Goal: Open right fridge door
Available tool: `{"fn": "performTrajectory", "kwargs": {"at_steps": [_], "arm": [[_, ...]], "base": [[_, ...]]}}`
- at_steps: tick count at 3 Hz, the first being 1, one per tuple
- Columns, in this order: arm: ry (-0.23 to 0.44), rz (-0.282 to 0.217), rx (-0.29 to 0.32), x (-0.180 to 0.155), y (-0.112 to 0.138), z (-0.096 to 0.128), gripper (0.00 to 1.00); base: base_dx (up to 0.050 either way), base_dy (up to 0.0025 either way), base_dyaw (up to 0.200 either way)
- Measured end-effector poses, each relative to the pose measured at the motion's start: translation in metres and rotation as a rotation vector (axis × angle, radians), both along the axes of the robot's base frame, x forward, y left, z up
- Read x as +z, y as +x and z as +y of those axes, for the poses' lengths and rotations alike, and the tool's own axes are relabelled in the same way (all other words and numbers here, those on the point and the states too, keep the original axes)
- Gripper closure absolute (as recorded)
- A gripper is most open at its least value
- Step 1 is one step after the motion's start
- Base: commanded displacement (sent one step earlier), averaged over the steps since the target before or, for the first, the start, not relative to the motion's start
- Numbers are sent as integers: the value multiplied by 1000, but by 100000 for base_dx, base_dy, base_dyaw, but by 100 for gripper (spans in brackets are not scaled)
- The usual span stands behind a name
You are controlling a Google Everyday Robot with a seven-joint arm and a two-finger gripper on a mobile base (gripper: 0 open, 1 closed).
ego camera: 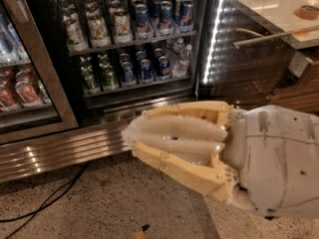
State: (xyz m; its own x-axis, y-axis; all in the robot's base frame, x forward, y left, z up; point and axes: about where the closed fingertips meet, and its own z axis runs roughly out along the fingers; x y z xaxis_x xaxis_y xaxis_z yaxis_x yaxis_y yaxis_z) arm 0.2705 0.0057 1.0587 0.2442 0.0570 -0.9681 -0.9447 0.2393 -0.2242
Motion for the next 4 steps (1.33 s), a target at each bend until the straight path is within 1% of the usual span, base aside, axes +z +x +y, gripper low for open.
{"fn": "performTrajectory", "kwargs": {"at_steps": [1,2,3,4], "arm": [[-8,60,-71,10,53,-14,100],[-24,121,-126,28,117,-10,100],[-24,121,-126,28,117,-10,100],[-24,121,-126,28,117,-10,81]], "base": [[0,0,0],[0,0,0],[0,0,0],[0,0,0]]}}
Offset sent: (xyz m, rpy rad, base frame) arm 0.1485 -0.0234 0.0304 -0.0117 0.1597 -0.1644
